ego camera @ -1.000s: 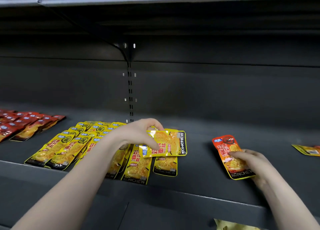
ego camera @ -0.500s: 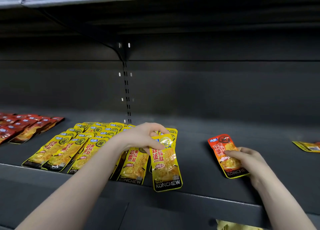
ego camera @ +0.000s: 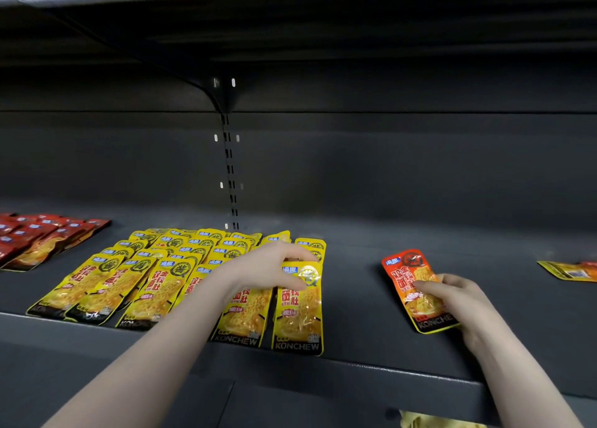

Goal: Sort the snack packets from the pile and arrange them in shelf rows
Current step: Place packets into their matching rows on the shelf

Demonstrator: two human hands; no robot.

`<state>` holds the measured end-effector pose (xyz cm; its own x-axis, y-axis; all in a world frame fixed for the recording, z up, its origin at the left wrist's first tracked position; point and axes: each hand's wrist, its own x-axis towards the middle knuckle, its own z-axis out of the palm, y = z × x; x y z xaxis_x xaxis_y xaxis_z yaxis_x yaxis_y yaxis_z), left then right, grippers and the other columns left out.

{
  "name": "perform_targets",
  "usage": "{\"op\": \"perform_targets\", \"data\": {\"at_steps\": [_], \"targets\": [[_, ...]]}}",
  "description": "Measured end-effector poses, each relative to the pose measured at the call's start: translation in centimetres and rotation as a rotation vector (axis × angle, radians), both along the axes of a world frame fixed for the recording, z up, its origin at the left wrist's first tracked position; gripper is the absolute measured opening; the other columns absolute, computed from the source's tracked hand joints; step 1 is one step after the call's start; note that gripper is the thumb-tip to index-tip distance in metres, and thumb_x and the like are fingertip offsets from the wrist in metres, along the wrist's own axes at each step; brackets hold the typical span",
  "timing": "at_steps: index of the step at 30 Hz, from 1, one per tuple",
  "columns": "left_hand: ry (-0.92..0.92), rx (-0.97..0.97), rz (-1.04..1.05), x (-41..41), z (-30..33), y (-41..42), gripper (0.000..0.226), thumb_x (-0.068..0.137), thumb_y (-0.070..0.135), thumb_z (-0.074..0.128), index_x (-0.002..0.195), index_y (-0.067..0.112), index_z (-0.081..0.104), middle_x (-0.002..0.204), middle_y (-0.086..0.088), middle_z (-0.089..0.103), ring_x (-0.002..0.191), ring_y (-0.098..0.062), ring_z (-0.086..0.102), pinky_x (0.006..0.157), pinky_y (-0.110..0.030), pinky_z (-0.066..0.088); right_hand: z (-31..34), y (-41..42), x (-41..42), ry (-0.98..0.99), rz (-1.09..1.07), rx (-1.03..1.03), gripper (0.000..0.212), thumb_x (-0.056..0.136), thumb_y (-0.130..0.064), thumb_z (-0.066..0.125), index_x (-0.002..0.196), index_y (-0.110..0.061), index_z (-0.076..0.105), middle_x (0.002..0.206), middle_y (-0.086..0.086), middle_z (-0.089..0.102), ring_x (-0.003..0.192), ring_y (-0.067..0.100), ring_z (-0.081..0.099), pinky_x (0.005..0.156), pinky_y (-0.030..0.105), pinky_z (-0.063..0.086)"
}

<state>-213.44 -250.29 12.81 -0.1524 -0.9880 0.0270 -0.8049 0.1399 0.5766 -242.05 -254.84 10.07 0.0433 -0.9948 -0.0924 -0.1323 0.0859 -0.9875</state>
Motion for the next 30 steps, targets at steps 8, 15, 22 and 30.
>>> {"op": "perform_targets", "data": {"at_steps": [8,15,22,30], "targets": [[-0.227,-0.075,-0.022,0.3,-1.9,-0.2,0.050,0.086,0.034,0.067,0.133,0.037,0.050,0.125,0.017,0.048,0.130,-0.009,0.029,0.112,-0.030,0.023,-0.1,0.1,0.1,0.047,-0.012,-0.017,0.005,0.081,-0.005,0.068,0.084,-0.002,0.064,0.075,0.013,0.068,0.061,0.023,0.060,0.057,0.028,0.043],[-0.244,-0.112,-0.060,0.0,-1.9,0.1,0.045,0.089,0.028,0.064,0.133,0.032,0.053,0.136,0.012,0.047,0.133,-0.007,0.029,0.110,-0.023,0.017,-0.1,0.2,0.2,0.058,-0.015,-0.023,0.004,0.081,-0.004,0.068,0.083,-0.003,0.065,0.073,0.012,0.067,0.060,0.023,0.059,0.057,0.028,0.042],[-0.291,-0.122,-0.099,-0.2,-1.6,0.3,0.040,0.094,0.021,0.056,0.133,0.028,0.053,0.135,0.008,0.047,0.132,-0.010,0.030,0.109,-0.023,0.018,0.0,0.5,0.3,0.072,-0.020,-0.021,0.004,0.081,-0.004,0.068,0.082,-0.002,0.064,0.073,0.013,0.067,0.060,0.023,0.058,0.057,0.028,0.042],[-0.400,-0.257,-0.060,-0.9,-2.9,1.1,0.037,0.092,0.042,0.055,0.127,0.030,0.057,0.127,0.010,0.051,0.122,-0.010,0.038,0.104,-0.027,0.030,-0.2,0.3,0.4,0.108,-0.059,-0.033,0.002,0.080,-0.002,0.066,0.081,-0.001,0.065,0.071,0.013,0.066,0.060,0.024,0.058,0.057,0.027,0.042]]}}
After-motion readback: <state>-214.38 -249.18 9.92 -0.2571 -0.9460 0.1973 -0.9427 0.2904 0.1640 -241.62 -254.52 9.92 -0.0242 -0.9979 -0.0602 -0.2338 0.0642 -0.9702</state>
